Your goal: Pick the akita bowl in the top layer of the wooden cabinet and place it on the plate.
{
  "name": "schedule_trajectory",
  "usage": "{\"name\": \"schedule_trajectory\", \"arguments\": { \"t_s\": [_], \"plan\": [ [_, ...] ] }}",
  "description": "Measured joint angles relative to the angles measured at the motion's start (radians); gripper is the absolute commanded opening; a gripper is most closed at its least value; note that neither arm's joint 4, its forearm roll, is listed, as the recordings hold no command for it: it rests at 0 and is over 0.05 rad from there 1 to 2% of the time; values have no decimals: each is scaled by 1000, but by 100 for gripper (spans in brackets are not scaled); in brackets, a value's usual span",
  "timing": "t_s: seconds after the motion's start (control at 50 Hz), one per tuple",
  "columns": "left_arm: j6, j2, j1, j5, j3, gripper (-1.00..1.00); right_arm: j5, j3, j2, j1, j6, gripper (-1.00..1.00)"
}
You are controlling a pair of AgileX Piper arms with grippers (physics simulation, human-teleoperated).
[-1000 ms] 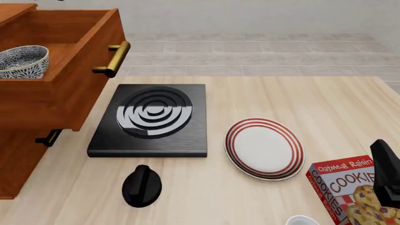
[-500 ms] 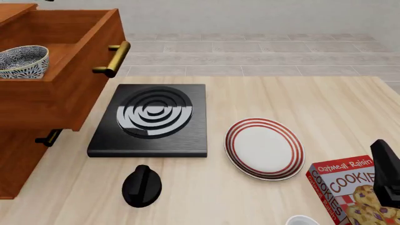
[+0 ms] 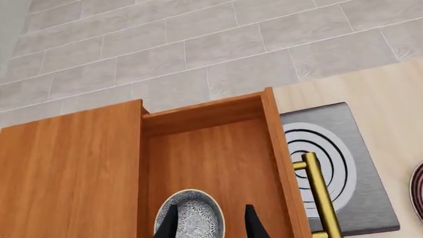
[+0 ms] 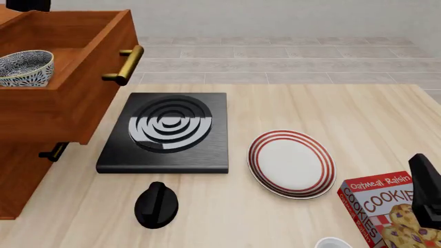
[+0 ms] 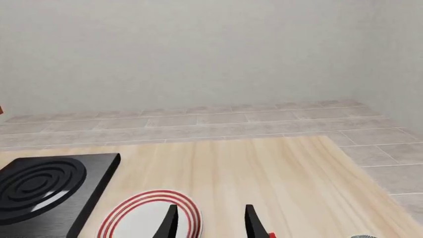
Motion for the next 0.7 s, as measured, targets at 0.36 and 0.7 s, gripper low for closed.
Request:
{"name": "schedule_trajectory", "arguments": {
  "t_s": [0.36,0.7],
  "plan": [
    [15,21,24,-51,78,100,1,0,0,-1,0,100],
    [16,31,25,-84,147,100,3,-2,0,-2,2,100]
  ]
}}
